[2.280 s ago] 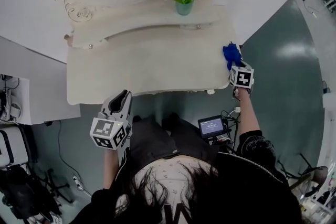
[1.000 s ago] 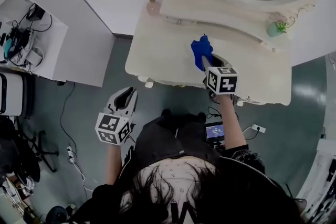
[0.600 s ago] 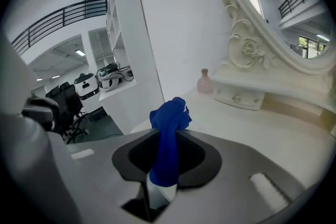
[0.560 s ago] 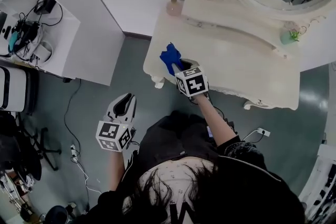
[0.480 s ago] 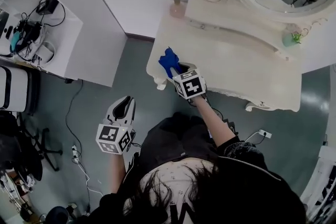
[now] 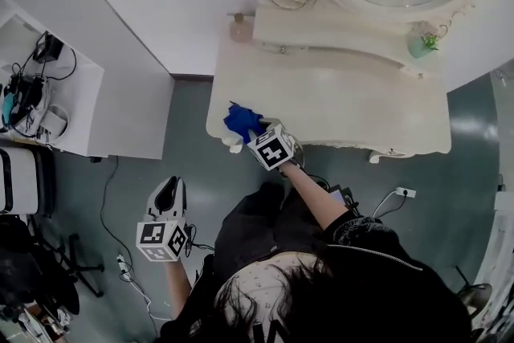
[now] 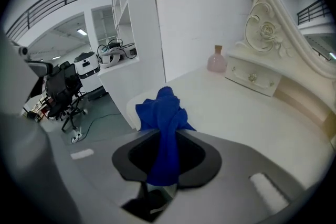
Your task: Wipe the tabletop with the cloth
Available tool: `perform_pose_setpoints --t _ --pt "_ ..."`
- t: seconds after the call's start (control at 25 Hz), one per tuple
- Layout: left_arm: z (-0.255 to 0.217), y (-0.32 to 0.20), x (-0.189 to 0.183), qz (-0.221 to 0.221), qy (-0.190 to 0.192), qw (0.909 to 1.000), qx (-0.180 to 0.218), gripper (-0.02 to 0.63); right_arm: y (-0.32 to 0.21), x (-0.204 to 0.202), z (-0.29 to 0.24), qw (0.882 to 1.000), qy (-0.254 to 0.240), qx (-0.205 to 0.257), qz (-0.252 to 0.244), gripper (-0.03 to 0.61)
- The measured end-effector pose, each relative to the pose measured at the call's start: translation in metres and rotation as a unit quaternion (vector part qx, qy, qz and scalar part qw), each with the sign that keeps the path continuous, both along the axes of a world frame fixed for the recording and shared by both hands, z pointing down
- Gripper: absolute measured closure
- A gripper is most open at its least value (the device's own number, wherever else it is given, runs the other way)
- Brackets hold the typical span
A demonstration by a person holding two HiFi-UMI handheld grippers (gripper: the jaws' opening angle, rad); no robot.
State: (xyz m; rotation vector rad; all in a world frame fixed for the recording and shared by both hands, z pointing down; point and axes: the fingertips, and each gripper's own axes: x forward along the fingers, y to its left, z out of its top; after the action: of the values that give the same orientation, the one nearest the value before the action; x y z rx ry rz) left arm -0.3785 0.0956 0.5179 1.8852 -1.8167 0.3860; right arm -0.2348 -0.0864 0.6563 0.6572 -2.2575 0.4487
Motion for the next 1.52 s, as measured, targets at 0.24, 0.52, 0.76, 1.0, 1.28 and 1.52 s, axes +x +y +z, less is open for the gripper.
perform_pose_setpoints --t 0.24,0.52,0.76,1.0,1.28,1.52 --pt "-0.015 -0.041 0.04 0.06 -0.007 0.9981 0.015 0.577 -0.011 0.044 0.001 1.0 0.003 0.009 0.027 0.489" --pt "-0.014 -0.073 0.096 0.096 -0.015 0.9952 0.015 0.577 -0.027 0.118 0.001 0.998 0.003 0.013 0.058 0.489" --pt "-0.016 -0.103 0.171 0.127 -0.01 0.9917 0.017 0.577 -0.045 0.215 0.001 0.995 0.009 0.016 0.098 0.489" --pt "-0.017 -0.125 0.256 0.165 -0.004 0.986 0.02 0.577 -0.062 0.324 0.001 0.989 0.024 0.019 0.141 0.489" --pt "-0.016 -0.14 0.319 0.181 -0.005 0.9832 0.025 0.577 -0.071 0.435 0.003 0.981 0.036 0.024 0.187 0.489" --pt "-0.014 -0.152 0.367 0.193 -0.002 0.9807 0.029 0.577 -0.072 0.514 0.003 0.973 0.048 0.026 0.225 0.489"
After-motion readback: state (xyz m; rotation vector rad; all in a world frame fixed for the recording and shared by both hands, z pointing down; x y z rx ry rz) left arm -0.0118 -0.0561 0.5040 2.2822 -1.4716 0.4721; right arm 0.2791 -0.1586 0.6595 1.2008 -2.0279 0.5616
